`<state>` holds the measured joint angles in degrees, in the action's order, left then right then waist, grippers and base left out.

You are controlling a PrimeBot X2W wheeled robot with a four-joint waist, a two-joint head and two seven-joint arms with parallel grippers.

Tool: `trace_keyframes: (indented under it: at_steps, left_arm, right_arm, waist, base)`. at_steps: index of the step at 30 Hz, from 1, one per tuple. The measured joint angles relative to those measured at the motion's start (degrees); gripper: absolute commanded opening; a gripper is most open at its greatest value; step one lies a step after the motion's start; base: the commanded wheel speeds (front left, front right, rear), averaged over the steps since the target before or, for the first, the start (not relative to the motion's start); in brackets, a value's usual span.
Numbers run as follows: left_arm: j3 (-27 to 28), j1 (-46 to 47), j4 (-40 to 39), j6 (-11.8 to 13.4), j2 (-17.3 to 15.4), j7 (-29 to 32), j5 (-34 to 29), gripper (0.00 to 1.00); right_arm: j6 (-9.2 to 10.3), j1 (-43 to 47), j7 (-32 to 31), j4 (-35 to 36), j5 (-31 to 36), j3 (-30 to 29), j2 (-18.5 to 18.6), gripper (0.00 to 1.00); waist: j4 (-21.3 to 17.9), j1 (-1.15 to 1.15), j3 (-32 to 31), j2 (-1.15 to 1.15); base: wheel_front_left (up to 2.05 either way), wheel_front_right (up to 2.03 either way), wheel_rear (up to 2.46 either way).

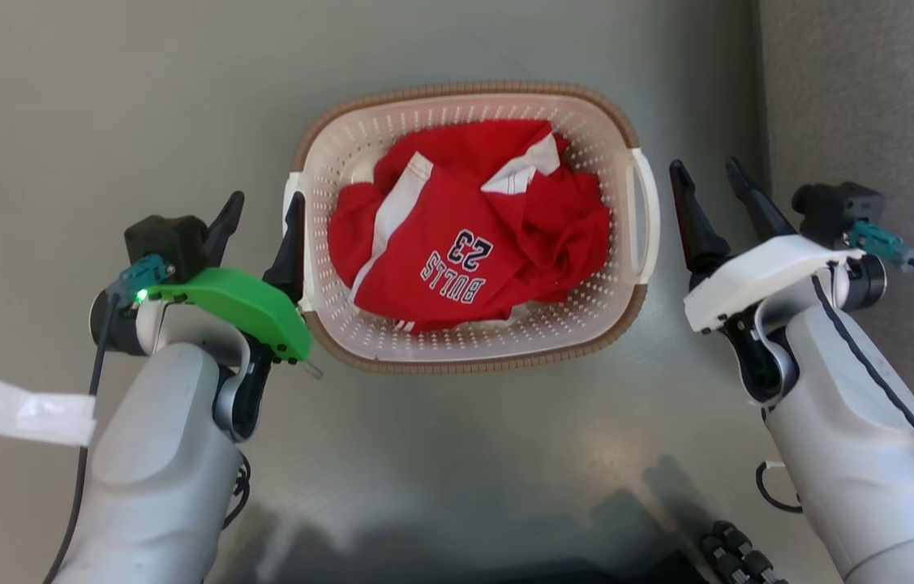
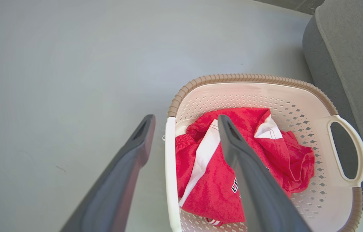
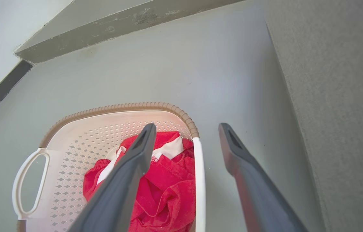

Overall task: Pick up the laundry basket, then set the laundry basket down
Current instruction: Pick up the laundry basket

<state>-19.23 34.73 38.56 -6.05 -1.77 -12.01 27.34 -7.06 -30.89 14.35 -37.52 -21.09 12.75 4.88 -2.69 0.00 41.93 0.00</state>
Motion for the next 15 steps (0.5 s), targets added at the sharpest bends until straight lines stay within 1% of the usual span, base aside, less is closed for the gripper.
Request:
trace_keyframes:
  at_steps: [9,15]
  left_arm:
    - [-2.4,4.6,5.1,-0.5,0.2,0.9,1.3,1.00]
    - [-4.4,7.2,7.2,-0.5,0.3,0.9,3.3,1.00]
  right_arm:
    - [-0.01,-3.6,0.0,-5.7,-1.5,2.6,-0.5,1.00]
    - [-0.01,-5.5,0.0,-8.6,-3.1,2.9,-0.7,1.00]
  waist:
    - [0.2,0.00,4.3,0.00]
    - [0.5,0.00,6.5,0.00]
  base:
    - [0.00,0.00,0.00]
    - [0.00,0.00,0.00]
